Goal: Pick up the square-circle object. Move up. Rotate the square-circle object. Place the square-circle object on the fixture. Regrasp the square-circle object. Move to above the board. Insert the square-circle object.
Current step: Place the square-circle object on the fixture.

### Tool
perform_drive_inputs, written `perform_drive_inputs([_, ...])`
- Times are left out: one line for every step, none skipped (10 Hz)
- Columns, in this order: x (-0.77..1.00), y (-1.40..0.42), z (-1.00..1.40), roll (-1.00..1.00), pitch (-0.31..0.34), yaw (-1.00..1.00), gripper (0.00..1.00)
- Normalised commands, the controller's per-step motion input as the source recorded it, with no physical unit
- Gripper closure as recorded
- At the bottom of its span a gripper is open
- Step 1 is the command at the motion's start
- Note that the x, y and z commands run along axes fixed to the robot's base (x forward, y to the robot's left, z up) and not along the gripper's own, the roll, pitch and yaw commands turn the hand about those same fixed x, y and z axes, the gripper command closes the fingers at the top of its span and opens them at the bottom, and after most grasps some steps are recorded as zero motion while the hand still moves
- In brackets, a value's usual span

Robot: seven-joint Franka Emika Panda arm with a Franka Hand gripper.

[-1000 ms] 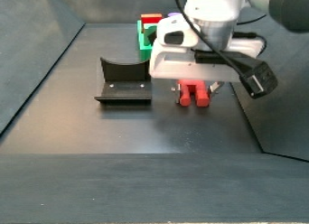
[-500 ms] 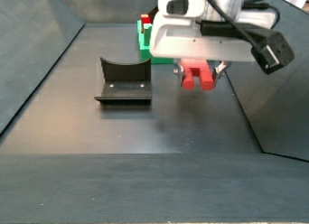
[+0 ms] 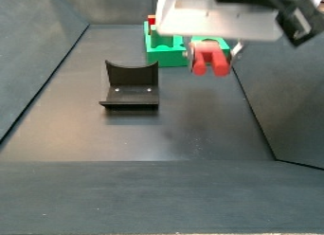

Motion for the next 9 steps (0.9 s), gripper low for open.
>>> perform_drive_inputs([-0.02,-0.01,1.0,-0.02,0.027,0.0,1.0])
perform_drive_inputs([-0.03,-0.01,1.0,-0.02,0.027,0.0,1.0])
perform_drive_inputs([-0.02,-0.01,0.76,-0.03,0.034,0.0,1.0])
perform_drive_inputs([-0.01,0.0,0.64,-0.03,0.038,-0.01,1.0])
perform_drive_inputs([0.0,0.0,0.42,-0.04,0.054,-0.01,1.0])
perform_drive_inputs([0.01,0.0,0.19,-0.04,0.066,-0.01,1.0])
perform_drive_inputs([1.0,-0.23,0.15,-0.77,-0.131,-0.21,1.0])
perform_drive_inputs([1.0,-0.23,0.13,-0.77,-0.134,-0.21,1.0])
perform_drive_inputs([1.0,-0.17,0.11,-0.62,-0.058,-0.15,1.0])
